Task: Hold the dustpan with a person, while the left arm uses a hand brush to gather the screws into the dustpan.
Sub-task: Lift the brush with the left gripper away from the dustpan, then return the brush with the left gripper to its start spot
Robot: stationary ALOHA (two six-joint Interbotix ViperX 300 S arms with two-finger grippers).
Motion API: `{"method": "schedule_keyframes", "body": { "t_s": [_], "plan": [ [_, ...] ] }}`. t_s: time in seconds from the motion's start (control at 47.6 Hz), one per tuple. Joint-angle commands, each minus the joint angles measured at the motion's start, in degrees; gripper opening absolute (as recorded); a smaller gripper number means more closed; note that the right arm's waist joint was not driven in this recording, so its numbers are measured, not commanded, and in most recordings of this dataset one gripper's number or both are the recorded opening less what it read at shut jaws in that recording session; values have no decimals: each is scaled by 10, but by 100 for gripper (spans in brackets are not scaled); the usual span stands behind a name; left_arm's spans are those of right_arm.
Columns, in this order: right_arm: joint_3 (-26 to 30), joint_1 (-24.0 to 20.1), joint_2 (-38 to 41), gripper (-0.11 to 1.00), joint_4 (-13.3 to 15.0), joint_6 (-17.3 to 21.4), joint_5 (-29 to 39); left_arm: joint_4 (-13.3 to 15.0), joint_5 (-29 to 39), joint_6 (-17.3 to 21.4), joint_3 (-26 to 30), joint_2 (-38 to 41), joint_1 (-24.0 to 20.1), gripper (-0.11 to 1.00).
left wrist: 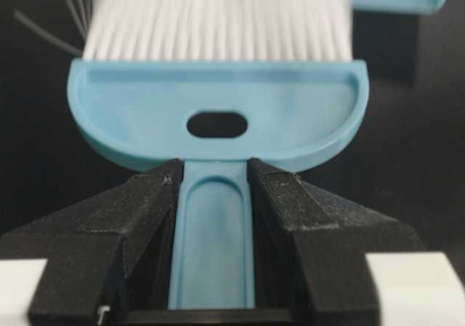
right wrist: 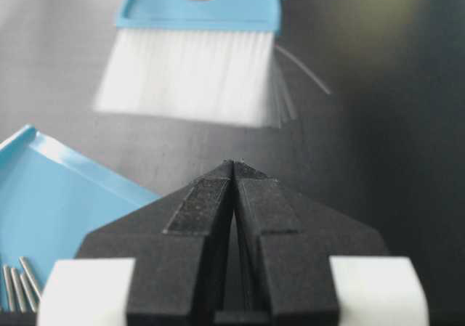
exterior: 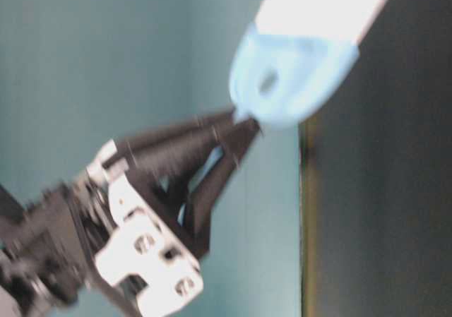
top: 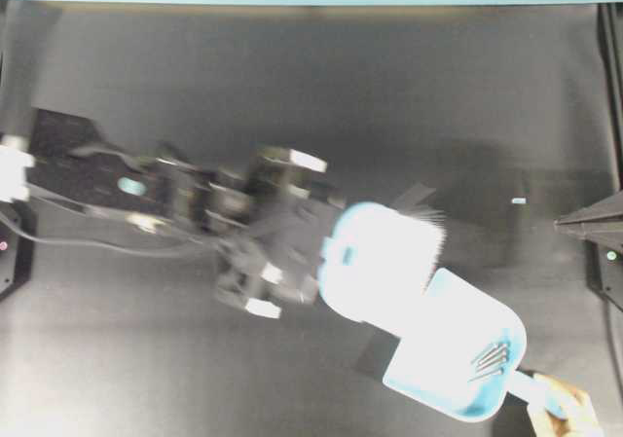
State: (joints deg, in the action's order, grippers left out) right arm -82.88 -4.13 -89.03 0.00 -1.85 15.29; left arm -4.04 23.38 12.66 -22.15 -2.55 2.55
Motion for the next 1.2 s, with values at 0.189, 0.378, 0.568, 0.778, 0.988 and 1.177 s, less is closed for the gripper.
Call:
{"method": "schedule_keyframes", "body": {
  "t_s": [0.189, 0.378, 0.568, 0.778, 0.988, 1.177],
  "plan": [
    [4, 0, 3, 0, -1, 1, -6, 0, -47, -26, -112, -88, -10, 30],
    [2, 0, 3, 0, -1, 2, -5, 0, -49, -29, -160, -121, -18, 31],
    [3, 0, 3, 0, 0, 1, -5, 0, -73, -36, -189, -139, -25, 31],
    [3, 0, 3, 0, -1, 1, -6, 0, -117, -36, -212, -139, -26, 31],
    [3, 0, 3, 0, -1, 1, -6, 0, -139, -36, -237, -137, -33, 31],
    [3, 0, 3, 0, 0, 1, -5, 1, -189, -38, -265, -137, -36, 31]
  ]
}}
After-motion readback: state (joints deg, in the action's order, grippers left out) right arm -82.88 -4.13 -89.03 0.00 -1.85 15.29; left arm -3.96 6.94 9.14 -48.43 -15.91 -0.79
